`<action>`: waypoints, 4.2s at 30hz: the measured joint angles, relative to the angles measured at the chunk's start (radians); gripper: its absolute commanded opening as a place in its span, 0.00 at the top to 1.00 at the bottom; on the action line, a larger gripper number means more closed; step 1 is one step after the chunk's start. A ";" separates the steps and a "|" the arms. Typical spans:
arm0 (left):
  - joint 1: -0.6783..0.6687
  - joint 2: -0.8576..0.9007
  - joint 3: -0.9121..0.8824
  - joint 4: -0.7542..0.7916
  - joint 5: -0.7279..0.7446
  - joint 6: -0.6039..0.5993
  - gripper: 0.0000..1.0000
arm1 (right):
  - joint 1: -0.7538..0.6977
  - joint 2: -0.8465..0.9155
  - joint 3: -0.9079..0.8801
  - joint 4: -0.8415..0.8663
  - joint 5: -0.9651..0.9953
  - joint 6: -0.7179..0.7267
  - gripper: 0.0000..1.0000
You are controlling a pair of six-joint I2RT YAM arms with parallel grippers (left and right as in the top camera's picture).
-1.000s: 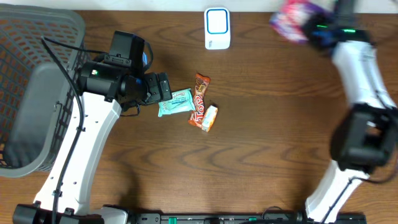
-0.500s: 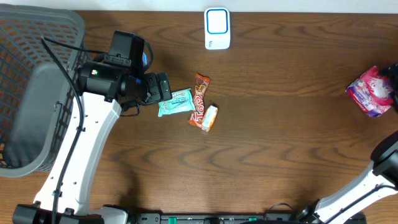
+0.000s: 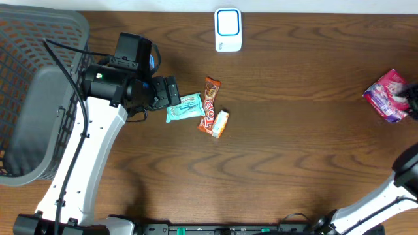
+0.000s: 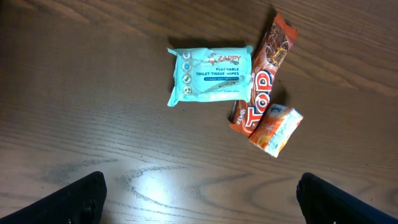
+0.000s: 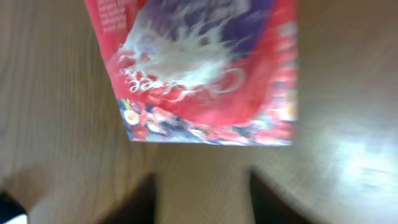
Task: Scan the item barcode
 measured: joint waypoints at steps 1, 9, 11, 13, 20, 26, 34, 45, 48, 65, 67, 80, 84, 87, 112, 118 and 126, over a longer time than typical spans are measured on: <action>0.000 0.000 0.000 0.000 0.000 0.000 0.02 | -0.021 -0.018 0.006 -0.009 0.022 -0.002 0.99; 0.000 0.000 0.000 0.000 0.000 0.000 0.02 | -0.147 -0.062 -0.063 0.057 0.239 -0.018 0.99; 0.000 0.000 0.000 0.000 0.000 0.000 0.02 | -0.146 -0.060 -0.134 0.119 0.238 -0.021 0.99; 0.000 0.000 0.000 0.000 0.000 0.000 0.02 | -0.142 -0.058 -0.199 0.185 0.227 -0.024 0.99; 0.000 0.000 0.000 0.000 0.000 0.000 0.02 | -0.087 -0.051 -0.430 0.452 0.098 0.016 0.99; 0.000 0.000 0.000 0.000 0.000 0.000 0.02 | 0.025 -0.047 -0.470 0.640 0.005 0.082 0.93; 0.000 0.000 0.000 0.000 0.000 0.000 0.02 | 0.195 -0.047 -0.456 0.770 -0.056 0.104 0.92; 0.000 0.000 0.000 0.000 0.000 0.000 0.02 | 0.177 -0.047 -0.222 0.404 -0.053 0.085 0.95; 0.000 0.000 0.000 0.000 0.000 0.000 0.02 | 0.171 -0.047 -0.215 0.356 -0.033 0.048 0.96; 0.000 0.000 0.000 0.000 0.000 0.000 0.02 | 0.367 -0.047 -0.333 0.699 0.134 -0.113 0.92; 0.000 0.000 0.000 0.000 0.000 0.000 0.02 | 0.375 -0.047 -0.347 0.738 0.183 -0.116 0.91; 0.000 0.000 0.000 0.000 0.000 0.000 0.02 | 0.364 0.032 -0.354 0.812 0.303 -0.139 0.93; 0.000 0.000 0.000 0.000 0.000 0.000 0.02 | 0.362 0.037 -0.354 0.814 0.316 -0.142 0.94; 0.000 0.000 0.000 0.000 0.000 0.000 0.02 | 0.356 0.037 -0.354 0.801 0.369 -0.142 0.94; 0.000 0.000 0.000 0.000 0.000 0.000 0.02 | 0.378 -0.170 -0.354 0.699 0.464 -0.266 0.90; 0.000 0.000 0.000 0.000 0.000 0.000 0.02 | 0.384 -0.140 -0.354 0.682 0.433 -0.235 0.95; 0.000 0.000 0.000 0.000 0.000 0.000 0.02 | 0.372 0.042 -0.354 0.723 0.453 -0.179 0.95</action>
